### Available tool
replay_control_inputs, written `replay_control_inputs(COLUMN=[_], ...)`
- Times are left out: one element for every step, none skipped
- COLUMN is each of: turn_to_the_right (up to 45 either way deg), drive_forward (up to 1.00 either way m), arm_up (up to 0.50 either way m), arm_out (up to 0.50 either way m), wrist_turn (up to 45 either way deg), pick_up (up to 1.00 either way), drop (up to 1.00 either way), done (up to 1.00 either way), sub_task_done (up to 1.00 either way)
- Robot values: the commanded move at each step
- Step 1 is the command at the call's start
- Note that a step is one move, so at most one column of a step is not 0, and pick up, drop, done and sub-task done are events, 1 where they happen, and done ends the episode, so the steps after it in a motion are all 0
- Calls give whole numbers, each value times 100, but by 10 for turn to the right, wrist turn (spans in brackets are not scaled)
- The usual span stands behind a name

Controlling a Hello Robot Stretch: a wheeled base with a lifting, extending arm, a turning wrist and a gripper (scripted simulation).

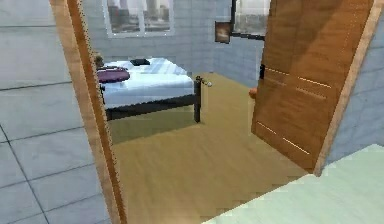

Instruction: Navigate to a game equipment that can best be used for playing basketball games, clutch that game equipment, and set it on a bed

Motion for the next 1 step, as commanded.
replay_control_inputs(turn_to_the_right=[90], drive_forward=[0], arm_up=[0], arm_out=[0], wrist_turn=[0], pick_up=[0], drop=[0], done=[0], sub_task_done=[0])
